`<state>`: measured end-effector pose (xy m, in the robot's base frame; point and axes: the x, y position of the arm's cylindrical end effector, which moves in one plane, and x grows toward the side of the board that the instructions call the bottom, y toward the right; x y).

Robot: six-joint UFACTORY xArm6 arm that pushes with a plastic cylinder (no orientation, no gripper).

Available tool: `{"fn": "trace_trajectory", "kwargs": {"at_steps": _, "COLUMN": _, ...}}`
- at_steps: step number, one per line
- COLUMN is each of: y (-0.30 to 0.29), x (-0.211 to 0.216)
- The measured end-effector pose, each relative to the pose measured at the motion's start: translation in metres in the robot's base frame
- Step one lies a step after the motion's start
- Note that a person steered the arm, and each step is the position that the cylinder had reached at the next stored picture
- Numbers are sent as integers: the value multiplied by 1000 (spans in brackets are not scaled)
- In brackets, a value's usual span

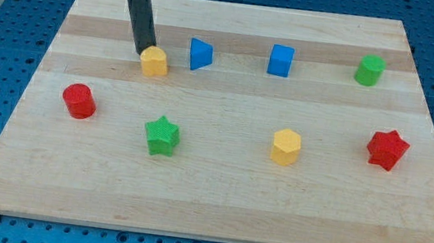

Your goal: Point your arm towards the blue cube

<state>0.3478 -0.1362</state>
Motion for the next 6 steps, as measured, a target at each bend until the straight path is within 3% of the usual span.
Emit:
{"fn": "trace_trajectory", "kwargs": {"at_steps": 2, "y": 23, "x": 1}}
{"fn": "trace_trajectory", "kwargs": {"at_steps": 3, "y": -43, "x": -12}}
{"fn": "trace_trajectory", "kwargs": {"at_steps": 4, "y": -24, "x": -81}}
{"fn": "trace_trajectory", "kwargs": {"at_steps": 5, "y": 55, "x": -133}}
{"fn": "trace_trajectory", "kwargs": {"at_steps": 6, "y": 139, "x": -122}}
